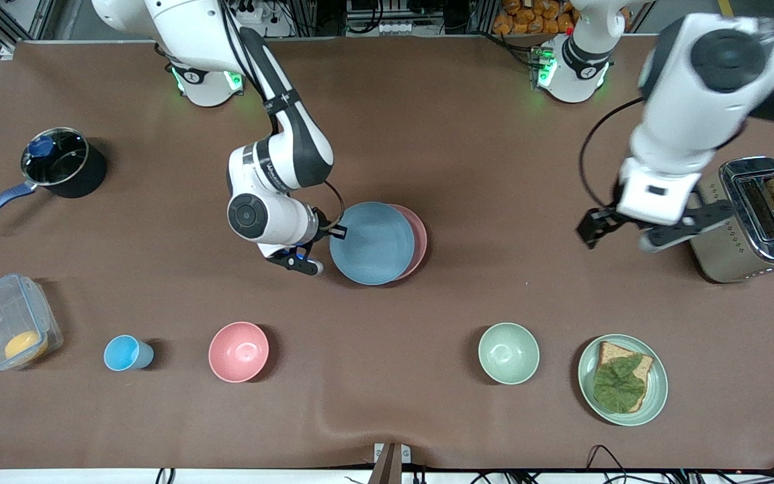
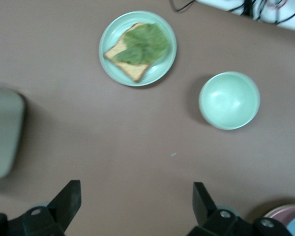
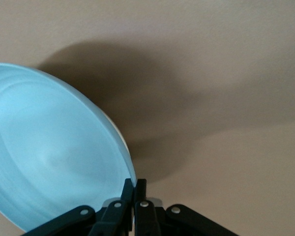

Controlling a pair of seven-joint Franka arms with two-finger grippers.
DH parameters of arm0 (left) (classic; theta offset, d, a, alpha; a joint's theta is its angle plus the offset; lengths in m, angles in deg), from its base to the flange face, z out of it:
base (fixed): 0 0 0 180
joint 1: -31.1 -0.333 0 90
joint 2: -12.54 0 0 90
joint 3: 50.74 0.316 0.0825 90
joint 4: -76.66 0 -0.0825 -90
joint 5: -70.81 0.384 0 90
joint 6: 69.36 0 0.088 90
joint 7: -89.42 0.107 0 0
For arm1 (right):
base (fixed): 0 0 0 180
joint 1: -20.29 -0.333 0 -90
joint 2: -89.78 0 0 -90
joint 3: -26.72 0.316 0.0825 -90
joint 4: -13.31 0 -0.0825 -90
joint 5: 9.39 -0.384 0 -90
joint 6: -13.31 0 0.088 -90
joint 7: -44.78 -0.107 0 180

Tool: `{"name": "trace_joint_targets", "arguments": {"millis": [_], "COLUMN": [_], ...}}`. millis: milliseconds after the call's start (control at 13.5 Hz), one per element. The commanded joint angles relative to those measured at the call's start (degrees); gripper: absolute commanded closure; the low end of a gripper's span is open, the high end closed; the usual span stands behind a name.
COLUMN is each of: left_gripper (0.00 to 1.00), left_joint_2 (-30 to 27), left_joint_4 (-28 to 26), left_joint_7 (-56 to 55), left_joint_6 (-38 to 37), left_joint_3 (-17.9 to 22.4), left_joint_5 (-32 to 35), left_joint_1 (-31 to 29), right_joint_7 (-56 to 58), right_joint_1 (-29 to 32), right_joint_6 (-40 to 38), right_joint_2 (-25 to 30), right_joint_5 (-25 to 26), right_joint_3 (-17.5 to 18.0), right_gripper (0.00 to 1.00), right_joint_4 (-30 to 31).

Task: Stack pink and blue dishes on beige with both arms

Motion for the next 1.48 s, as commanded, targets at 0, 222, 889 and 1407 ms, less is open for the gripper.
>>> {"name": "trace_joint_targets", "arguments": {"millis": [0,222,889,1407], "left_gripper": [0.00,0.00,0.00,0.00], "left_joint_2": [-2.33,-2.50,-4.17,-5.67], "left_joint_4": [2.82,5.73,5.74,5.74], "left_joint_7": [10.07,19.49,29.97,30.06], "left_joint_6": [-7.03,-12.32,-16.46,-17.95], "left_joint_3": [6.12,11.48,15.01,15.89], "left_joint_5": [-4.96,-8.75,-8.85,-8.76], "left_joint_1": [2.39,2.74,2.92,3.01], "right_joint_7": [-0.96,-2.97,2.08,32.08], "right_joint_1": [-1.18,-2.84,-0.30,0.92], "right_joint_6": [1.30,2.79,-9.39,-28.13], "right_joint_2": [0.62,-0.25,5.98,7.12], "right_joint_5": [-0.95,-0.95,0.01,0.36], "right_joint_3": [-0.28,-0.28,-9.22,-29.98], "right_gripper": [0.96,0.93,0.00,0.00], "right_joint_4": [0.76,0.76,0.14,-3.63]}}
